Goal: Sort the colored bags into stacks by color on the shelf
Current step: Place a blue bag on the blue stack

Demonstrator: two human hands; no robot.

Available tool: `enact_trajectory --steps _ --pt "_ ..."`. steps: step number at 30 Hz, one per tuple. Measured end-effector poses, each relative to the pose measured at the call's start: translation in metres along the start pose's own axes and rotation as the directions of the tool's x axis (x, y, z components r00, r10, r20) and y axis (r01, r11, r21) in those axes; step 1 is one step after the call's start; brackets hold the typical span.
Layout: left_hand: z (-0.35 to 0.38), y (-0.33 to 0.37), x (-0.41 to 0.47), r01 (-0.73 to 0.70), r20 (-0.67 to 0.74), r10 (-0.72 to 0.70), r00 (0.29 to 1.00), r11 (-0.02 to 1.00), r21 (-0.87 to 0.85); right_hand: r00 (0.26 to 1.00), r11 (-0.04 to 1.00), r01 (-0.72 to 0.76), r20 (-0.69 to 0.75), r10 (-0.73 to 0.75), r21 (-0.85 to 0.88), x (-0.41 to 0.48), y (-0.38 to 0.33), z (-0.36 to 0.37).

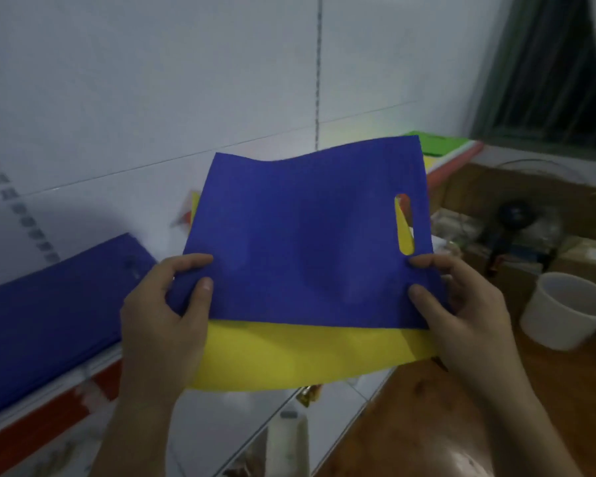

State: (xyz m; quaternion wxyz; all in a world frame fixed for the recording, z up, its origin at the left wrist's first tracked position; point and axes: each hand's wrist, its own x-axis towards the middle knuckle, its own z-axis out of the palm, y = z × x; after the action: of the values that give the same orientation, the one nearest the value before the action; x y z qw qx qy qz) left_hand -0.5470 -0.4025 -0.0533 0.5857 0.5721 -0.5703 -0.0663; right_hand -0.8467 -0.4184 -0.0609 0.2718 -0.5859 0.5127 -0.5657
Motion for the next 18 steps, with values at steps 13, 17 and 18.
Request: enact_trajectory --steps 13,17,18 --pt "0.264 0.019 0.086 -0.039 0.192 0.062 0.980 0.992 -0.120 0.942 0.989 -0.111 -0.328 0.074 -0.096 0.122 0.101 -0.128" --pt "0.348 0.028 0.129 0.023 0.196 -0.008 0.981 0.997 -0.075 0.946 0.980 -0.106 -0.321 0.047 -0.168 0.205 0.127 -0.156" --pt "0.366 0.028 0.137 -0.011 0.170 0.023 0.985 0.997 -0.070 0.950 0.977 -0.104 -0.309 0.043 -0.185 0.227 0.132 -0.162"
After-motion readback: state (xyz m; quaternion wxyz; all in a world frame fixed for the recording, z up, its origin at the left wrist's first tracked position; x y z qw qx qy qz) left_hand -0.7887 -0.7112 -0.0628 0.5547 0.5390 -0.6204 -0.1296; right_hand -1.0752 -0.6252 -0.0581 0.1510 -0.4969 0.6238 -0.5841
